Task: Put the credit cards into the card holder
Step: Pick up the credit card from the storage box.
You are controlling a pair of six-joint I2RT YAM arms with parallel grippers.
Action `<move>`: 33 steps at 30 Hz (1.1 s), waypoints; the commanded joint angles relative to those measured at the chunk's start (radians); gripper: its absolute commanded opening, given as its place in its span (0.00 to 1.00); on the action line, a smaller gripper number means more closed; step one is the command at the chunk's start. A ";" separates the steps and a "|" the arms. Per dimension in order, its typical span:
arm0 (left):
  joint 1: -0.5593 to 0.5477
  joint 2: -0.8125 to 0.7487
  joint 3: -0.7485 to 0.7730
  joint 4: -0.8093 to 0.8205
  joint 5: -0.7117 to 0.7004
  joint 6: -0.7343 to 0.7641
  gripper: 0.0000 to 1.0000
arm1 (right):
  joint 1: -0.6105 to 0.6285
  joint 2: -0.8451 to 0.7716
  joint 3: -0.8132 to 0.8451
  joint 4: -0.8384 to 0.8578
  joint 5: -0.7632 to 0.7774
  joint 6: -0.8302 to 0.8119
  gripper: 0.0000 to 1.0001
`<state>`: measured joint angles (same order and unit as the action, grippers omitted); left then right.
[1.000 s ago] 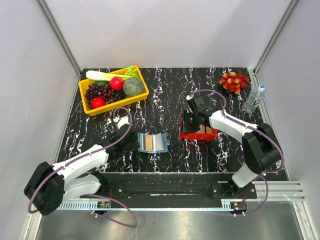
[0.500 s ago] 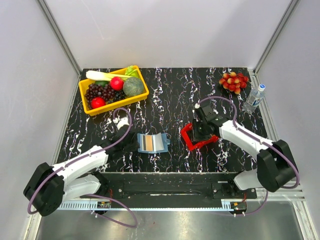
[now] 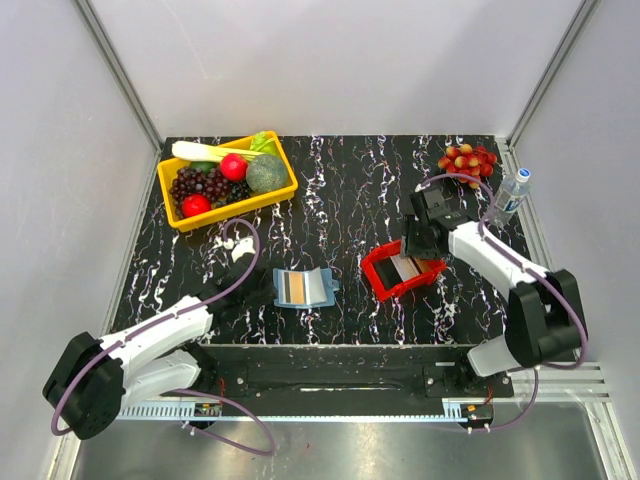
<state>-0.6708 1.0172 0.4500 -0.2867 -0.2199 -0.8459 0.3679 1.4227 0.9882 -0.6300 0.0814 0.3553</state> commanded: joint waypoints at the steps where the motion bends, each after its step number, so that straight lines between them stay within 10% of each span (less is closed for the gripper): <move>1: 0.005 -0.006 0.010 0.049 0.013 0.008 0.00 | -0.030 0.105 0.043 0.012 0.055 -0.038 0.56; 11: 0.011 0.015 0.009 0.066 0.022 0.019 0.00 | -0.041 0.200 0.037 0.053 0.023 -0.085 0.56; 33: 0.017 0.037 0.010 0.078 0.034 0.022 0.00 | -0.041 0.111 0.013 0.088 -0.186 -0.114 0.10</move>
<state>-0.6601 1.0496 0.4500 -0.2584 -0.2047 -0.8371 0.3256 1.5845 1.0039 -0.5632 -0.0471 0.2424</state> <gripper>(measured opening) 0.023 0.149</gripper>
